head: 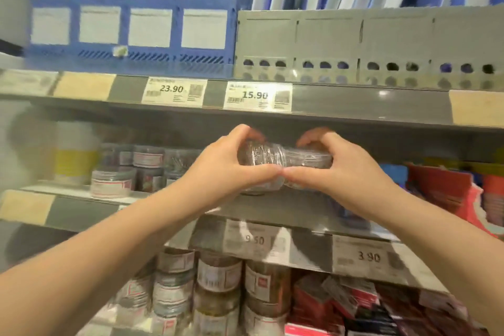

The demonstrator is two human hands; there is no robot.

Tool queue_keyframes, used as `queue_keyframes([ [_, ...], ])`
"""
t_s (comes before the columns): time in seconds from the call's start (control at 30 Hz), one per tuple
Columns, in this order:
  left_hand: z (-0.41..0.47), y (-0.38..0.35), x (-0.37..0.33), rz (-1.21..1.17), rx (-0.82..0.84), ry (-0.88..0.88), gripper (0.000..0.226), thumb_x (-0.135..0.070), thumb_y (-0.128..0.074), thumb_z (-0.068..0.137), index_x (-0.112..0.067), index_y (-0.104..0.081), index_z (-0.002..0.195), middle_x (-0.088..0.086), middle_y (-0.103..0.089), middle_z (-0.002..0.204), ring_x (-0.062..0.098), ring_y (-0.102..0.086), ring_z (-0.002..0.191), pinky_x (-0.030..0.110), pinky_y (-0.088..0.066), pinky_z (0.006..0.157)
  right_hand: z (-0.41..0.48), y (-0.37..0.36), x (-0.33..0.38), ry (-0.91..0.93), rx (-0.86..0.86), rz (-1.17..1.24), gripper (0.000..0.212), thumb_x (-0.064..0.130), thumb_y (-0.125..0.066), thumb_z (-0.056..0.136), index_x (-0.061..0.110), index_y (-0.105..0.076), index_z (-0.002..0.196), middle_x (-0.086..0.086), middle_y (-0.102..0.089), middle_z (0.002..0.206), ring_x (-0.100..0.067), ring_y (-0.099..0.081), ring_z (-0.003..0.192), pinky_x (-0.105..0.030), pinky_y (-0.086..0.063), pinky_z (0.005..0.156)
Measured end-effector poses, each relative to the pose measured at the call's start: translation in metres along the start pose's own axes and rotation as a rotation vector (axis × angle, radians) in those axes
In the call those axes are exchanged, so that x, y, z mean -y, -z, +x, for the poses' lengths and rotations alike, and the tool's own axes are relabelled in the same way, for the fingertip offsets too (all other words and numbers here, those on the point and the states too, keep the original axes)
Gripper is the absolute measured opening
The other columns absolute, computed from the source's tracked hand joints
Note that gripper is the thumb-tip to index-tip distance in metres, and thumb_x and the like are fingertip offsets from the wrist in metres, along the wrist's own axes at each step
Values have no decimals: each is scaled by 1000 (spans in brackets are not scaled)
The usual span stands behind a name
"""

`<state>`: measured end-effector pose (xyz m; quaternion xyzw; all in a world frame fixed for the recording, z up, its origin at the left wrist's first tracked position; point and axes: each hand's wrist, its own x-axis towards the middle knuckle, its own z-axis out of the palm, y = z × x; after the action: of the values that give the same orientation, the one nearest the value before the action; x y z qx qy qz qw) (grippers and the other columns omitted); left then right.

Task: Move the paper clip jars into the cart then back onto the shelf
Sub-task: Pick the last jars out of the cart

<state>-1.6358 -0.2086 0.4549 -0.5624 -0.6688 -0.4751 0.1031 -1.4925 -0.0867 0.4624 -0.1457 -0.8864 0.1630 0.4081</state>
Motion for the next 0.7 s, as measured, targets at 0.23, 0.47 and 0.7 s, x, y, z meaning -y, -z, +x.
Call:
queue_keyframes([
  [0.23,18,19,40,103,-5,73,39,-42,-70,71,-37,-51,105,-10,-61,109,10,-57,99,21,-44,77,44,-34,4,-34,198,-28,44,54,-71,66,44,-45,101,25,-49,90,5,-51,78,-9,-40,59],
  [0.47,18,32,64,129,67,14,41,-39,-70,71,-42,-48,106,-16,-55,114,-9,-50,83,4,-41,64,68,-66,-5,-158,350,-83,57,47,-81,58,39,-49,106,22,-56,101,0,-52,91,-20,-41,77],
  [0.7,15,33,74,110,108,-52,35,-52,-64,62,-50,-44,90,-22,-53,106,-16,-47,87,1,-38,70,65,-76,-13,-266,406,-253,58,50,-77,65,39,-42,110,19,-49,94,2,-47,82,-17,-38,67],
])
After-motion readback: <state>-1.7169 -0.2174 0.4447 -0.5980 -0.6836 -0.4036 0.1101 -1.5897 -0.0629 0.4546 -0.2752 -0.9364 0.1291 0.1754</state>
